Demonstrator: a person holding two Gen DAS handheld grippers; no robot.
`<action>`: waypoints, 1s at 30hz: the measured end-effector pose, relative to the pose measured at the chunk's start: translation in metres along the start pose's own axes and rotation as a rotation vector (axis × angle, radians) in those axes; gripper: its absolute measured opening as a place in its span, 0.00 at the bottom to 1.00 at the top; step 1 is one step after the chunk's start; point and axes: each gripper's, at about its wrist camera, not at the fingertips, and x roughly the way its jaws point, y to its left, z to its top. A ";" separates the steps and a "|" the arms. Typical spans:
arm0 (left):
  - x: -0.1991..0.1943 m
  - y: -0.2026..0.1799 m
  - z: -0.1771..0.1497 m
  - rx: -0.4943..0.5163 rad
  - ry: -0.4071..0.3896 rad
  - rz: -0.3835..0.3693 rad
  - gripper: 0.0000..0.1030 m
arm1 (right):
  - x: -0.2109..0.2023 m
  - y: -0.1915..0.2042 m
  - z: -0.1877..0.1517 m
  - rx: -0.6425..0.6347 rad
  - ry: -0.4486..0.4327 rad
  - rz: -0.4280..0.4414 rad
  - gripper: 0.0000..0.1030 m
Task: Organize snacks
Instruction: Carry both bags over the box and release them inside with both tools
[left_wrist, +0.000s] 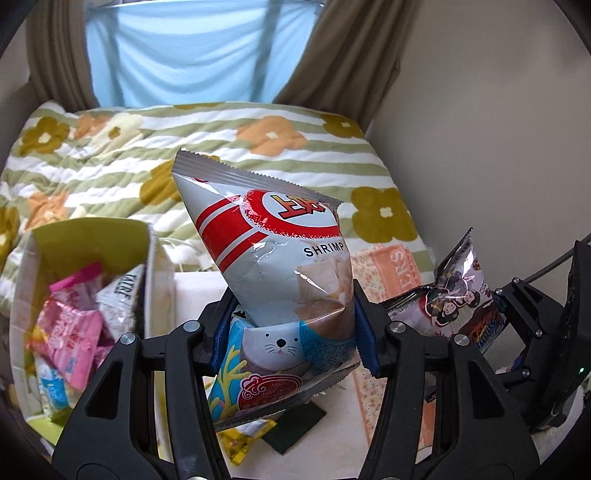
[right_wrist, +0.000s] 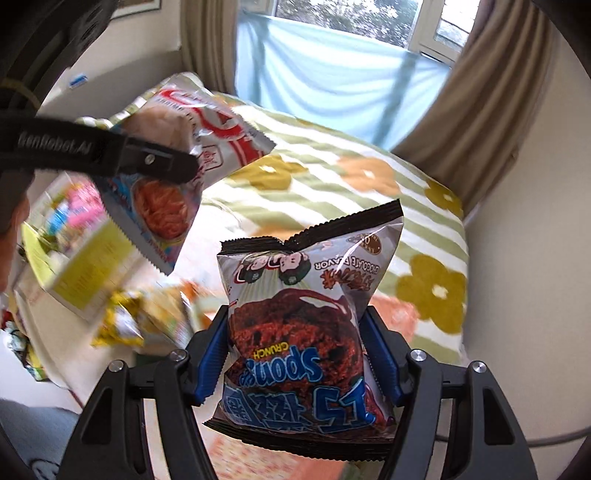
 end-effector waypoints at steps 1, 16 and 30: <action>-0.007 0.009 0.000 -0.011 -0.011 0.011 0.49 | -0.002 0.004 0.006 0.001 -0.011 0.011 0.62; -0.060 0.167 0.005 -0.098 -0.040 0.101 0.50 | 0.009 0.129 0.100 -0.048 -0.083 0.093 0.62; -0.007 0.292 0.009 -0.072 0.132 0.021 0.50 | 0.055 0.220 0.148 0.063 0.016 0.085 0.62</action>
